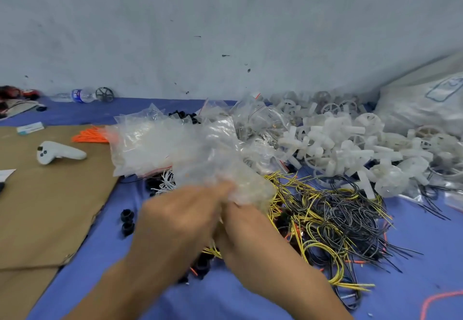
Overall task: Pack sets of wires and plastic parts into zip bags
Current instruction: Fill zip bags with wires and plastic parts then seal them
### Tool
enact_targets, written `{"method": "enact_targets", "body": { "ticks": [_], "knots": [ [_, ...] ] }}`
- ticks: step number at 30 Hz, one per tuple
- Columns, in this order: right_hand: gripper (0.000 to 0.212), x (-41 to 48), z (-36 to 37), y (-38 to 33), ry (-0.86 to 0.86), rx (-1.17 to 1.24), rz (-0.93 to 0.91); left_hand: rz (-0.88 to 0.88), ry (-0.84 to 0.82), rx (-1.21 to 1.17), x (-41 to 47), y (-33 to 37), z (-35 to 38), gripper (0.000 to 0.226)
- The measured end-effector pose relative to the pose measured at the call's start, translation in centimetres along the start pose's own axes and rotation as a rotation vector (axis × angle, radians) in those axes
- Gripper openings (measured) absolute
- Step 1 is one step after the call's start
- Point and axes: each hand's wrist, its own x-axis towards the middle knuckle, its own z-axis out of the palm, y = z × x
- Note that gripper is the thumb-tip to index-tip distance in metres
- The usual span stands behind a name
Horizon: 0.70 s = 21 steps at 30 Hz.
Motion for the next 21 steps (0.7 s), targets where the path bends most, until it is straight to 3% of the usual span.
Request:
{"method": "enact_targets", "body": {
  "ticks": [2,5,7,9,16,19,21],
  "knots": [
    [0.027,0.5,-1.8,0.4,0.189,0.142,-0.06,-0.117,0.03,0.102,0.2,-3.0,-0.5,0.031],
    [0.019,1.3,0.1,0.8,0.45,0.146,-0.089,-0.328,0.061,0.113,0.3,-6.4,-1.9,0.032],
    [0.017,2.9,1.6,2.5,0.421,0.105,0.03,-0.452,0.083,0.067,0.1,-8.0,-2.9,0.033],
    [0.022,5.3,2.3,4.4,0.251,0.057,0.145,-0.531,0.084,0.01,-0.3,-8.4,-3.5,0.034],
    [0.031,12.9,6.8,7.5,-0.079,-0.225,0.215,-0.591,0.074,0.02,-1.6,-8.9,-5.0,0.034],
    [0.028,13.4,7.7,8.1,-0.096,-0.247,0.219,-0.606,0.066,0.01,-2.3,-9.2,-5.2,0.035],
    [0.026,13.3,7.4,8.5,-0.001,-0.167,0.234,-0.606,0.067,0.037,-2.3,-9.0,-5.2,0.034]
  ]
}}
